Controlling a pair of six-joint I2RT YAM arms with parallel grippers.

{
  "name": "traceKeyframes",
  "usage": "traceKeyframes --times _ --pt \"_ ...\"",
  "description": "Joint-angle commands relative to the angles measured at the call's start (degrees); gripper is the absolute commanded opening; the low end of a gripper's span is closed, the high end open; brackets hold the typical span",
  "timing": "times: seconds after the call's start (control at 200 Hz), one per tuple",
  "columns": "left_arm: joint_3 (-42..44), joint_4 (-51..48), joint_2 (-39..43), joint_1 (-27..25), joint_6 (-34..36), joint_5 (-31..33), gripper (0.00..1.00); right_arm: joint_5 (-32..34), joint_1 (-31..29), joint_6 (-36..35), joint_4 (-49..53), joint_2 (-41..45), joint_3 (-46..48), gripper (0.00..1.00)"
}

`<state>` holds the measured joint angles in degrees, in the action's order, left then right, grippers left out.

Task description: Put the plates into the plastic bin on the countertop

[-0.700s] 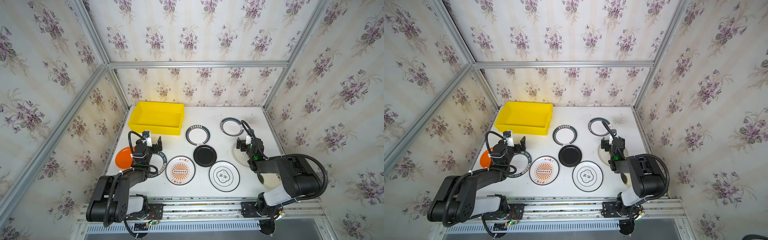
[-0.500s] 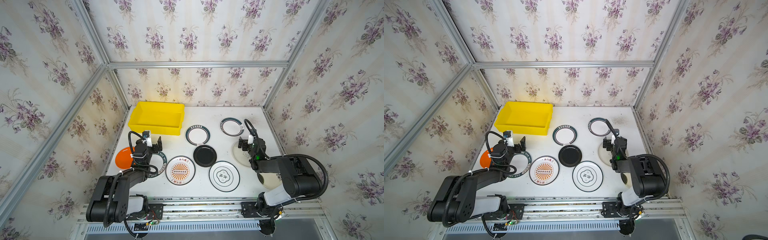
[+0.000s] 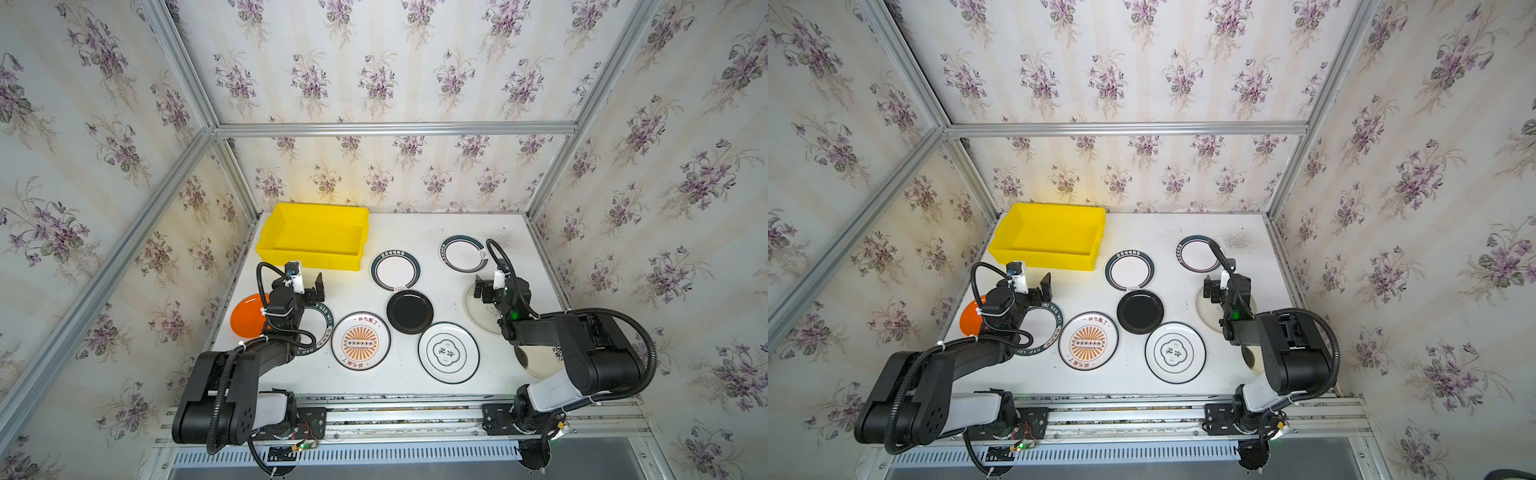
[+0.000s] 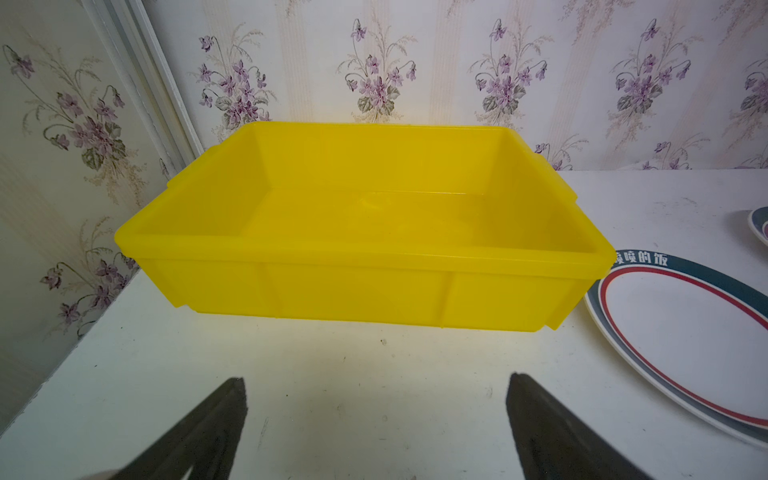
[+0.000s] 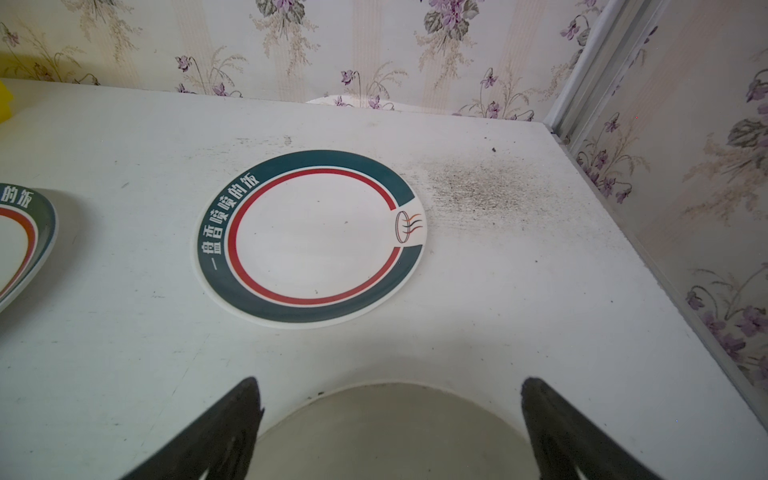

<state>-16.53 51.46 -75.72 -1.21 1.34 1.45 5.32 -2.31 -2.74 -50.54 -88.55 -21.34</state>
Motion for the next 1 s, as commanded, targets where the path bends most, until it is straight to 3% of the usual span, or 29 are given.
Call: traceKeyframes --times 0.0,0.34,0.505,0.595,0.655,0.735,0.84,0.994 --pt "-0.52 0.58 -0.13 0.04 0.85 -0.5 1.0 0.65 0.06 0.98 -1.84 0.12 -0.59 1.0" --pt "-0.43 0.48 -0.1 0.0 0.87 -0.48 1.0 0.83 0.11 1.15 -2.32 0.14 -0.36 1.0" --pt "-0.47 0.41 0.42 -0.72 1.01 1.67 1.0 4.27 0.11 2.46 -1.45 2.58 -0.02 1.0" --pt "-0.81 -2.22 3.33 -1.92 0.81 5.81 1.0 5.03 0.13 2.64 6.44 7.01 -1.6 1.0" --pt "-2.66 -9.26 7.37 -3.28 -0.2 10.98 1.0 7.15 0.11 3.32 11.62 9.84 -3.26 1.0" --pt "-6.25 -20.46 12.71 -4.49 -2.4 11.57 1.0 14.58 0.24 5.89 19.5 13.18 -6.19 1.0" --pt "-5.7 -23.7 20.47 -7.87 -6.47 12.82 1.0 19.7 0.37 5.81 32.37 16.51 -11.43 0.99" --pt "-7.16 -32.07 27.65 -15.13 -10.76 19.38 1.0 21.03 0.43 15.89 55.11 18.78 -20.26 0.99"
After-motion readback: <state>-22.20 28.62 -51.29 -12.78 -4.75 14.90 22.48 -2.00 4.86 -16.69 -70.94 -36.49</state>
